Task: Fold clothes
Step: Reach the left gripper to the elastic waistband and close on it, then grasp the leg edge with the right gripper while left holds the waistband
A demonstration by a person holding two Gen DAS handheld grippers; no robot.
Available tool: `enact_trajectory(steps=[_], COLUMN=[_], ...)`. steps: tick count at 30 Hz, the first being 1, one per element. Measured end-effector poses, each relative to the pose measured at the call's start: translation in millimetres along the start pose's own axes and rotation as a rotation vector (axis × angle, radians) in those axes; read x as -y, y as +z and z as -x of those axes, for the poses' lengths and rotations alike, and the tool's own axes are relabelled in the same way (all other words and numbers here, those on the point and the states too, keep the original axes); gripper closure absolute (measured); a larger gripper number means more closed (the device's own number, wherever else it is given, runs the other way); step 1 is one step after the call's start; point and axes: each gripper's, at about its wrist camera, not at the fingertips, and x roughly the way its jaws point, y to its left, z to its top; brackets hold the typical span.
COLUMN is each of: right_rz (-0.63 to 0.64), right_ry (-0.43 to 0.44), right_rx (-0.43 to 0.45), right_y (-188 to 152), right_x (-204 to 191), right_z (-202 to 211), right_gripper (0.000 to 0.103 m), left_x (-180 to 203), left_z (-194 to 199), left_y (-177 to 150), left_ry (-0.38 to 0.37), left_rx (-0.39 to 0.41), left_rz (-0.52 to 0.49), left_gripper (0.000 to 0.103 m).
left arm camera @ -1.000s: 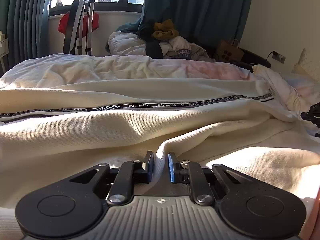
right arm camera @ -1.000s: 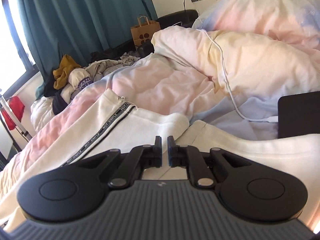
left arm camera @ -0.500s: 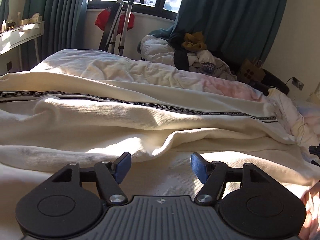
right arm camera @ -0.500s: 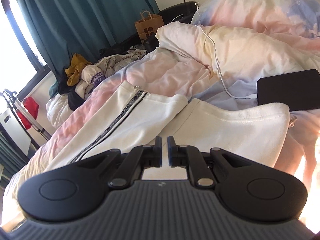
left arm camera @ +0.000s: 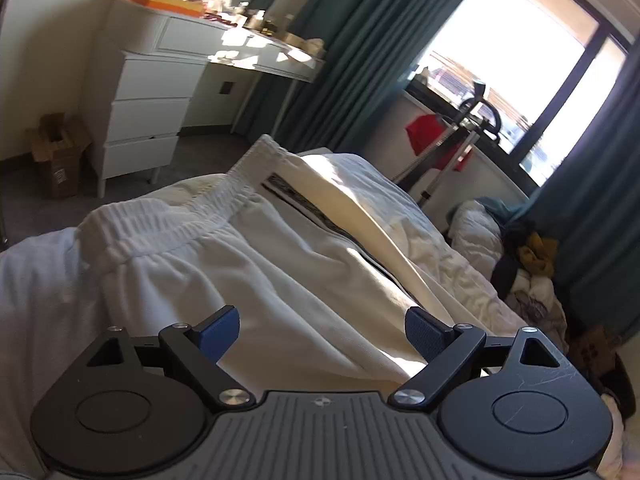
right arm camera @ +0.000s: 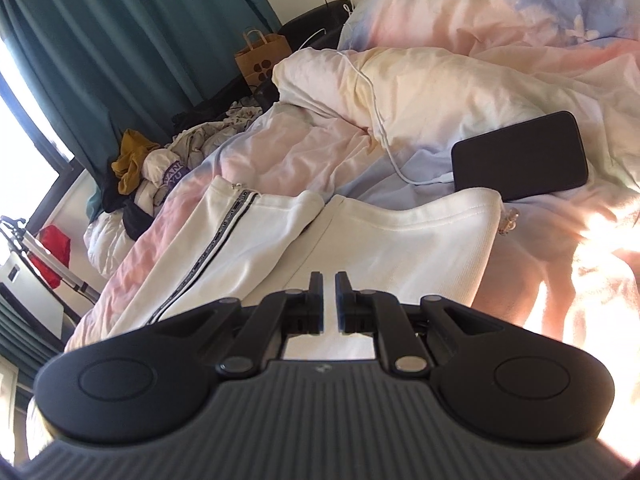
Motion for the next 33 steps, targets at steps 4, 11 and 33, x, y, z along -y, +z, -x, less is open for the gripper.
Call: enact_trajectory(steps=[4, 11, 33], right_rz=[-0.051, -0.136, -0.568], right_ry=[-0.024, -0.09, -0.218], right_rx=[0.005, 0.09, 0.041], right_y=[3.0, 7.7, -13.7], right_x=[8.2, 20.2, 81.0], right_z=[-2.2, 6.5, -20.1], right_gripper=[0.093, 0.092, 0.03], left_x=[-30.9, -58.8, -106.2], left_z=[10.9, 30.9, -2.2], left_y=[12.7, 26.4, 13.5], left_ry=[0.042, 0.088, 0.131], left_rx=[0.026, 0.07, -0.097], left_rz=[0.142, 0.31, 0.445], left_gripper=[0.012, 0.011, 0.009])
